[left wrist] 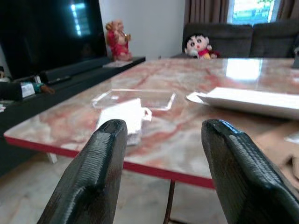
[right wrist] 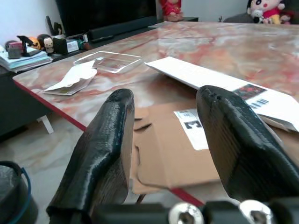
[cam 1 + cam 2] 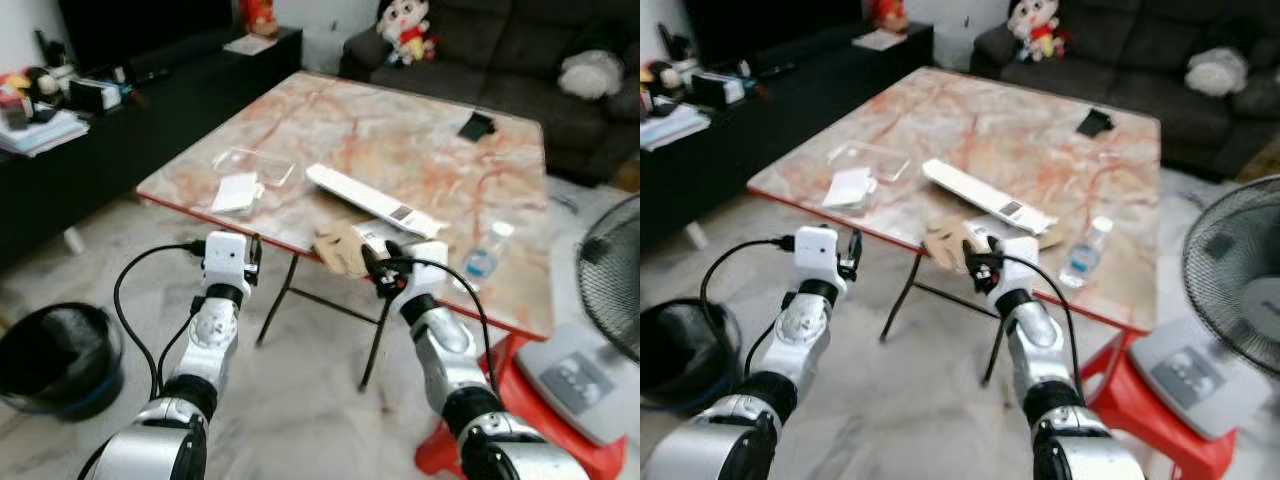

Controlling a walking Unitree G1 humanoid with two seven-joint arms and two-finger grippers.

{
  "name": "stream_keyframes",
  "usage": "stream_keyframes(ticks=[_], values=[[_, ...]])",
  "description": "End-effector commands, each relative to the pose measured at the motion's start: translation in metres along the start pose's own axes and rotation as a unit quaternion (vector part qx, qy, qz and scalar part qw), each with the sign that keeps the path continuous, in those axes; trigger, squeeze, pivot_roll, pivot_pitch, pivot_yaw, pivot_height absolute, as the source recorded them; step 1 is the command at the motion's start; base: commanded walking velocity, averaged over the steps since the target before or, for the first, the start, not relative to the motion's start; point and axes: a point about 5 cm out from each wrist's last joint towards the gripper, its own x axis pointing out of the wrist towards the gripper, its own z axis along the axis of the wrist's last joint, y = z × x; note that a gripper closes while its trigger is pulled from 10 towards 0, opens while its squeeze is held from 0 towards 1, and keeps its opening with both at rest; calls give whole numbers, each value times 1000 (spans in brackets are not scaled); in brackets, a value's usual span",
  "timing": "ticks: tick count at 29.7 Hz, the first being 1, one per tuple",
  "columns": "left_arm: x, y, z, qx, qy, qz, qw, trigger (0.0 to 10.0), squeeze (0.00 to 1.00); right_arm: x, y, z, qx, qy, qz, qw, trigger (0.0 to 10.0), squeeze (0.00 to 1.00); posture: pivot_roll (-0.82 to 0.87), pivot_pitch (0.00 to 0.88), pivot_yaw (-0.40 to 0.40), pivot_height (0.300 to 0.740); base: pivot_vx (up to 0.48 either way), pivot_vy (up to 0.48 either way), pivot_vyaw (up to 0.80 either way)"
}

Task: Picking trash to rubbish bin

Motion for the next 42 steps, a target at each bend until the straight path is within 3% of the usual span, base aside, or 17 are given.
stream_keyframes(ticks=[1, 42], values=[[1, 7, 2, -1, -5, 11, 1000, 10000, 0, 5, 8, 3, 2, -2, 14, 1000, 10000, 0, 14, 25, -116, 740, 334, 0, 0], [3, -2, 10, -16, -26, -7, 1000, 10000, 0, 6, 10, 5, -8, -4, 15, 1000, 10000, 0, 10, 36, -117, 740, 333, 0, 0]])
